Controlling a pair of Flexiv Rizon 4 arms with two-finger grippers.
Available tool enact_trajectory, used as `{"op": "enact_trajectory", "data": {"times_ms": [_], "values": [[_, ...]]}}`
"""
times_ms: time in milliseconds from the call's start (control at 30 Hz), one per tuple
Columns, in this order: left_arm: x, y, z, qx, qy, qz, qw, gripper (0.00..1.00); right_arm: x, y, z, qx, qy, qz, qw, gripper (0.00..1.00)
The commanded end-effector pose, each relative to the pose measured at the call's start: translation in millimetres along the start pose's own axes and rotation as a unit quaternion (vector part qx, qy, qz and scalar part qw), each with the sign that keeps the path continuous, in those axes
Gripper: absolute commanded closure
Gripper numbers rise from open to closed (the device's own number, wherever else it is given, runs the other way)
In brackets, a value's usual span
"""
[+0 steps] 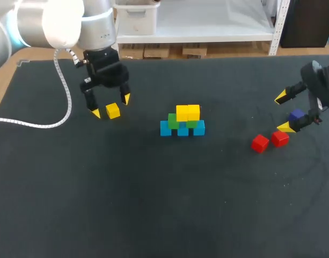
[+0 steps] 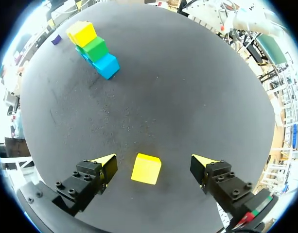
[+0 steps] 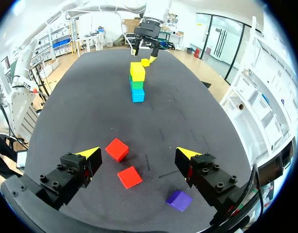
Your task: Place the blue cubes, place green cubes on the blue cubes, place the yellow cubes on the green cubes, then place the red cubes on the yellow cubes, and place purple cube on the red cubes.
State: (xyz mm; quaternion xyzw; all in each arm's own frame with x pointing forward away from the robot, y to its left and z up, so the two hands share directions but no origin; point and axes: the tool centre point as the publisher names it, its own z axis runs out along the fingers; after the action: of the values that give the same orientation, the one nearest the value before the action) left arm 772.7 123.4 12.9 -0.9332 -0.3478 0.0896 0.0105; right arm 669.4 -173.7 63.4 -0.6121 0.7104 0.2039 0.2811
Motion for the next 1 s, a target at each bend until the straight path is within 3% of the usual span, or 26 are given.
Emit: {"op": "enact_trajectory", "data": {"times_ms": [33,800,1000], "values": [[8.1,6.4,-0.3,0.007,-0.004,-0.001,1.000,0.00,0.3,0.0,0.2,0.000,-0.001,0.000,1.000,0.00],[22.5,7.2,6.3,0.008,0.001,0.004,1.000,0.00,0.3,0.0,0.2,0.000,-0.001,0.000,1.000,0.00],[21.5,8.2,8.1,0.007,0.001,0.007,1.000,0.18,0.3,0.0,0.2,0.000,-0.001,0.000,1.000,0.00]]}}
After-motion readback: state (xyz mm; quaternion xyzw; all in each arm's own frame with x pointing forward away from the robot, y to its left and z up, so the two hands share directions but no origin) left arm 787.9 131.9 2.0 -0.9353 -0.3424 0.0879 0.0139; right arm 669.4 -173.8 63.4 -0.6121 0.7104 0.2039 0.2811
